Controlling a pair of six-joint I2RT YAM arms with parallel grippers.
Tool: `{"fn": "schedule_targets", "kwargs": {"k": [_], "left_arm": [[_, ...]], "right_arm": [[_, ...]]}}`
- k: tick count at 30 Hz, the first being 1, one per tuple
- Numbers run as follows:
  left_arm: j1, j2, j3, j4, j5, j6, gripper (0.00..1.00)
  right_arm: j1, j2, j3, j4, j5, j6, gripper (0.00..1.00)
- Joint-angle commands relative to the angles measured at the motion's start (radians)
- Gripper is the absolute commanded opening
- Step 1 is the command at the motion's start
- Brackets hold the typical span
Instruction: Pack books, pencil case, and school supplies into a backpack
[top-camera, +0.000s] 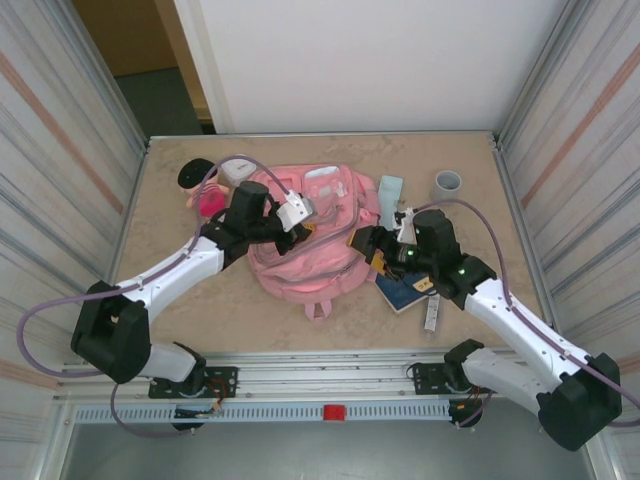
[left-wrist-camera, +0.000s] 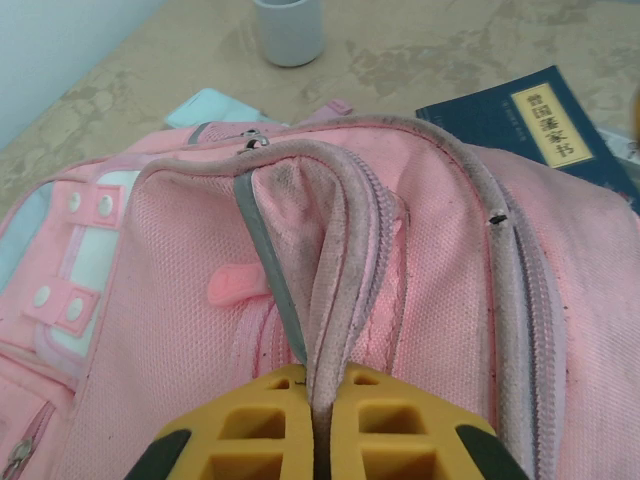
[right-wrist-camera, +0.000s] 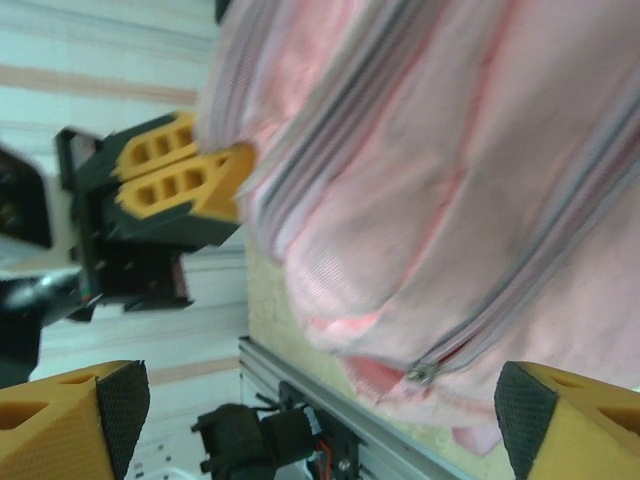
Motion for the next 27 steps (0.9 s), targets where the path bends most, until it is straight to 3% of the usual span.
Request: {"fn": "schedule_targets", "kwargs": {"k": [1, 9, 12, 17, 20, 24, 27], "left_arm": [[0.016, -0.045, 0.014, 0.142, 0.158, 0.01, 0.0], [0.038, -0.023, 0.037, 0.147, 0.18, 0.017, 0.0], [0.041, -0.008, 0.053, 0.124, 0.168, 0.034, 0.0], [0.043, -0.009, 0.089, 0.041, 0.054, 0.005, 0.0], [0.04, -0.059, 0.066, 0.017, 0.001, -0.101, 0.16], [-0.012, -0.162, 0.053, -0.106, -0.149, -0.218, 0.39], [-0.089, -0.234, 0.081, -0.259, -0.308, -0.344, 0.46]], "right_arm": [[-0.058, 0.031, -0.034, 0.133, -0.02, 0.065, 0.92], [-0.073, 0.204, -0.025, 0.311, -0.094, 0.153, 0.95], [-0.064, 0.241, -0.017, 0.393, -0.096, 0.178, 0.9], [-0.033, 0.254, -0.025, 0.485, -0.047, 0.213, 0.38], [-0.014, 0.254, -0.028, 0.513, -0.021, 0.233, 0.13], [0.012, 0.241, -0.02, 0.522, 0.012, 0.241, 0.07], [0.033, 0.227, -0.012, 0.515, 0.044, 0.238, 0.06]]}}
